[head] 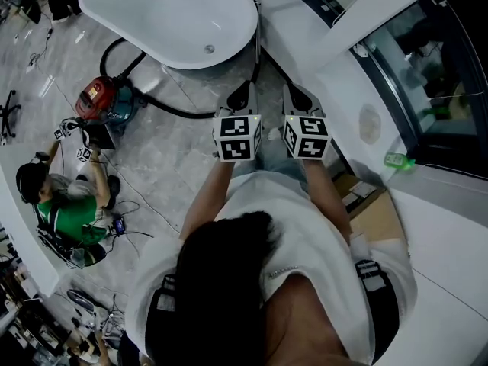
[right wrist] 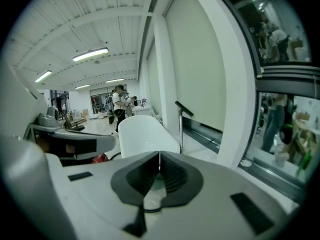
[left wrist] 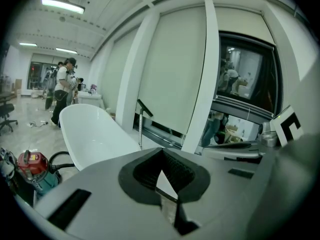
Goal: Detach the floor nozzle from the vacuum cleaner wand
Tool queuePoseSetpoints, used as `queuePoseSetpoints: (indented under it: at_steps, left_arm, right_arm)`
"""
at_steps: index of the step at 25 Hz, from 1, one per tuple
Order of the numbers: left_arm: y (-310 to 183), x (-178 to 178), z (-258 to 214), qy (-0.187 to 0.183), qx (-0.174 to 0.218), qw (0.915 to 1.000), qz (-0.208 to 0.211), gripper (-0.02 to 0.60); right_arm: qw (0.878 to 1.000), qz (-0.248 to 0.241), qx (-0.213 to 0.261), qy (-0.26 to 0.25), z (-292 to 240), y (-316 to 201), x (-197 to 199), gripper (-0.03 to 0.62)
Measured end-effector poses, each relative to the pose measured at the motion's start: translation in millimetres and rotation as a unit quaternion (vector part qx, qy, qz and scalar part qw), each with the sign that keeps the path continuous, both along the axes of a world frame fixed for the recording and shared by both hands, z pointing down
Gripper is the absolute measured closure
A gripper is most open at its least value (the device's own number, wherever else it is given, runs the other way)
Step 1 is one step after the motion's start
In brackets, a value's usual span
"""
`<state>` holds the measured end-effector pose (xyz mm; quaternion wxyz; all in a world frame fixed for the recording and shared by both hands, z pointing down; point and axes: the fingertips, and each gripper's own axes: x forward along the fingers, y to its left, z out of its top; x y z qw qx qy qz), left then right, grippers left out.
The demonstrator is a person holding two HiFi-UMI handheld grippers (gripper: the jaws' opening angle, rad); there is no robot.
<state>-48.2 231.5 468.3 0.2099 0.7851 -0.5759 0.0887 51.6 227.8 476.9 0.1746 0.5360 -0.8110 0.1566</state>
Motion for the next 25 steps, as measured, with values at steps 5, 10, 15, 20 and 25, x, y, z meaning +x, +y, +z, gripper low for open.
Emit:
queuePoseSetpoints:
  at_steps: [5,10,15,20,25]
  left_arm:
    - [1.1,-0.6,2.0,0.002,-0.001,1.0,0.001,0.584]
    - [-7.7,2.6,4.3,-0.002,-0.001,1.0,0.005,0.584]
    - [-28.4,4.6,7.0,-0.009,-0.001,1.0,0.004,0.584]
    - [-58.1,6.8,4.3,-0.015,-0.004,0.9999,-0.005,0.584]
    - [-91.7,12.1,5.2,-0.016,-0.009,0.9995,-0.025,0.584]
  right_arm:
    - [1.0,0.0,0.006,0.003,-2.1,1.7,-2.2,0.579]
    - [1.0,-0.003,0.012,0.006,-2.9,-11.5,-1.0,0.579]
    - [1.0,-0.009,0.019,0.004,-5.0,-36.5,0.4,0.579]
    - [1.0,-0.014,0.014,0.006,-4.3,-68.7,7.7,0.579]
    - [0.999,-0.031,0.01,0.011,-1.7,-104.6,16.7,0.579]
